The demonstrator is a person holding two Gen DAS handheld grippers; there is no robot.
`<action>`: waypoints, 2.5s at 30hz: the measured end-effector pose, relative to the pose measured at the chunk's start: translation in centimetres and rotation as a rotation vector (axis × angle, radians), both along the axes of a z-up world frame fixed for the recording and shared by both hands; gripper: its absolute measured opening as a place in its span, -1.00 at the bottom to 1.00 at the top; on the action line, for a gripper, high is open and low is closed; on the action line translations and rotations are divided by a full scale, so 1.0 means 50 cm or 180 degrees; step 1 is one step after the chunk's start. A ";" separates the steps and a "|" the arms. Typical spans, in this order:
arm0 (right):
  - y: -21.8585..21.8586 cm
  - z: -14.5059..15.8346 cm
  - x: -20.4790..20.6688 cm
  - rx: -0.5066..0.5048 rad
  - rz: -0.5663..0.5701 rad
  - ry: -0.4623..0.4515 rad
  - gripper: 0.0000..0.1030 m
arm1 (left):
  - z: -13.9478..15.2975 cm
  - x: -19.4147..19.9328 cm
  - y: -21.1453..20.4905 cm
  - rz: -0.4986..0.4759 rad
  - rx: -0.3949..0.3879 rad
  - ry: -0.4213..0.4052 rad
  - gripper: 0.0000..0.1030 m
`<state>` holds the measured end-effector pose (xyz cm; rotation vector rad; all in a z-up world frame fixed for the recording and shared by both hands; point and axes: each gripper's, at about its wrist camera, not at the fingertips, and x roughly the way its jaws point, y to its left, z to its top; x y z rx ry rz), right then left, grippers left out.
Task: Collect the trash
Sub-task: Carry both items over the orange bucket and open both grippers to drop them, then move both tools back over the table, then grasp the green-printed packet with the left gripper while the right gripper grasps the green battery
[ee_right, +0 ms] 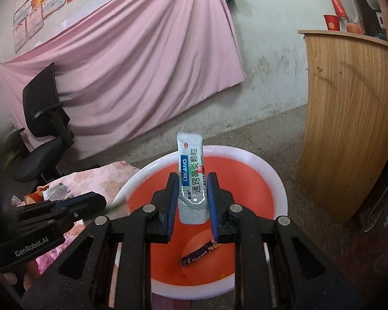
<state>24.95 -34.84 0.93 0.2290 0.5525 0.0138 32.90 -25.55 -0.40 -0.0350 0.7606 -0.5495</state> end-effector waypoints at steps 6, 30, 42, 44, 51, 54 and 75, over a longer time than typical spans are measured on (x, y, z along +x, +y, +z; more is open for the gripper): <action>-0.001 -0.007 0.011 -0.0006 0.0012 0.0081 -0.12 | -0.005 0.005 0.022 0.0087 -0.0045 0.0060 -0.52; 0.110 0.083 -0.019 -0.0002 0.0200 -0.0783 1.00 | 0.110 -0.128 0.303 0.1314 -0.0389 -0.1133 0.96; 0.277 0.138 -0.055 -0.0112 0.0675 -0.1746 1.00 | 0.140 -0.234 0.475 0.1877 -0.0219 -0.1908 0.97; 0.307 0.141 -0.055 -0.0134 0.0748 -0.1825 1.00 | 0.137 -0.245 0.499 0.1950 -0.0171 -0.1963 0.97; 0.401 0.130 -0.031 -0.0345 0.1020 -0.1759 1.00 | 0.112 -0.253 0.569 0.2078 -0.0029 -0.1907 0.97; 0.428 0.114 -0.009 -0.0422 0.1110 -0.1586 1.00 | 0.093 -0.240 0.585 0.2055 0.0005 -0.1744 0.97; 0.460 -0.043 0.152 -0.0439 0.1508 0.0484 0.45 | -0.092 -0.048 0.597 0.1326 -0.0206 0.0478 0.25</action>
